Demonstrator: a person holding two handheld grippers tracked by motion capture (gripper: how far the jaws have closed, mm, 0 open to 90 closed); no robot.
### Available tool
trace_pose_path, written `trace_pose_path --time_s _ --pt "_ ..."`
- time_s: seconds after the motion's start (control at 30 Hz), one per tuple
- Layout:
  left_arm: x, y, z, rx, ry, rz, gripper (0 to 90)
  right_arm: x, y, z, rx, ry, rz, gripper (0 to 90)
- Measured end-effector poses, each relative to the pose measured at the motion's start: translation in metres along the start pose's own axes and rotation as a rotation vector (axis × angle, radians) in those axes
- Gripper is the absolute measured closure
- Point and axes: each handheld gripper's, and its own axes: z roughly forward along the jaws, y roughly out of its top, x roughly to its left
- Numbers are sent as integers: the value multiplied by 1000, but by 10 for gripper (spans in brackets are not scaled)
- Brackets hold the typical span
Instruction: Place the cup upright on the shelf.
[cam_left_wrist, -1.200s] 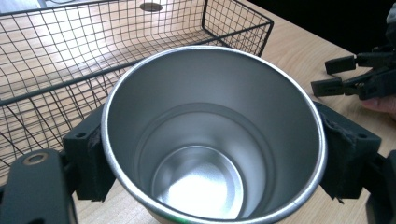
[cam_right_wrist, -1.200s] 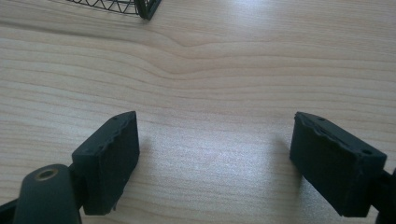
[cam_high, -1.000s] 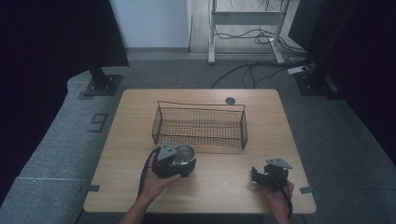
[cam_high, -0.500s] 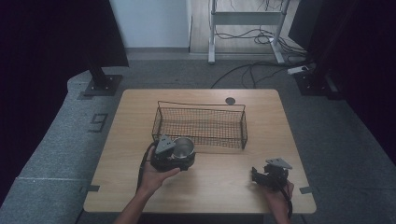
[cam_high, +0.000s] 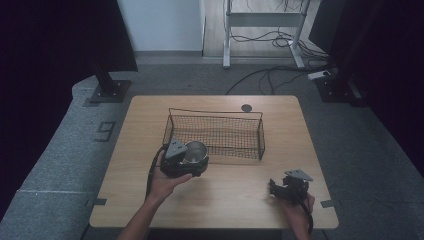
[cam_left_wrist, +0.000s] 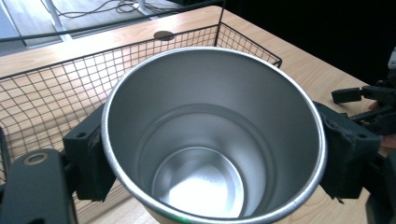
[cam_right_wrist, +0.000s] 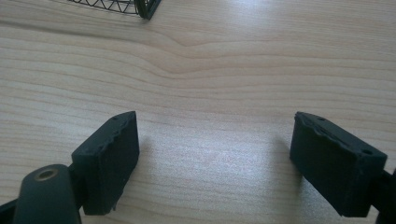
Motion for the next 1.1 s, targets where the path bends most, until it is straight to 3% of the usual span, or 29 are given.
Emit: trace_pose_path --time_s 0.4,1.1 --pt "13 6 5 3 29 -15 157 0 0 0 0 -1 1 156" --pt "26 24 15 0 32 -27 157 0 0 0 0 -1 2 154"
